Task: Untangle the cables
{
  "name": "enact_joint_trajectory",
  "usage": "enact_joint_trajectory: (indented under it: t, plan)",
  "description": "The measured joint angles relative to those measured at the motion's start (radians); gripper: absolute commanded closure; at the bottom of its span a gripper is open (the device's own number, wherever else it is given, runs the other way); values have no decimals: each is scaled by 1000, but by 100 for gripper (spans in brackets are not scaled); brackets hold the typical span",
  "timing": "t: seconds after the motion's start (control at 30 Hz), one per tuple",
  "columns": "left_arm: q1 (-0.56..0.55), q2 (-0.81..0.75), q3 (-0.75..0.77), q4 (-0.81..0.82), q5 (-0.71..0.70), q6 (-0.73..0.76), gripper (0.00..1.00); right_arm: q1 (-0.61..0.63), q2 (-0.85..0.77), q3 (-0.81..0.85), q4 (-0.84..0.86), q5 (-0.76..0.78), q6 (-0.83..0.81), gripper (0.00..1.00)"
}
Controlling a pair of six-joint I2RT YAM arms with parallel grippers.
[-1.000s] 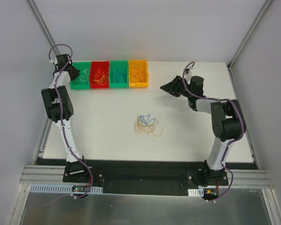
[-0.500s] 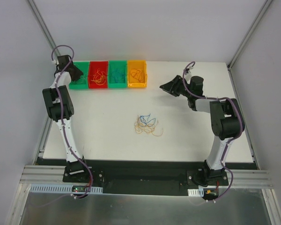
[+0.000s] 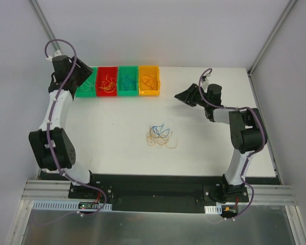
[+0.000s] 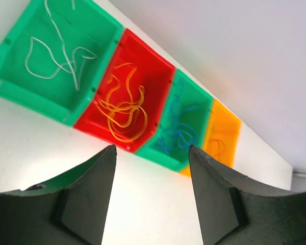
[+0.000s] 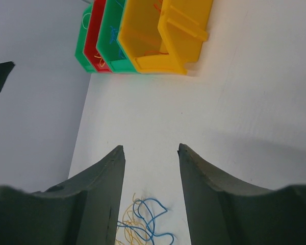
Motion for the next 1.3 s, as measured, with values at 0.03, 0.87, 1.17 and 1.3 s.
enact_joint_trajectory:
  t: [0.03,0.87,1.17,1.3]
  plan:
    - [-14,-71,-62,10,3,-5,42,0,-12,-11,-11,8,-12,51]
    - [-602,26,-377,54,436,278,48,404,-358,-674,250,360,-83,41]
    - [-663,91,-378,54,434,313,65,453,-354,-676,317,394,-69,43]
    - [-690,91,-384,62,415,339,82,462,-354,-661,277,406,-78,45]
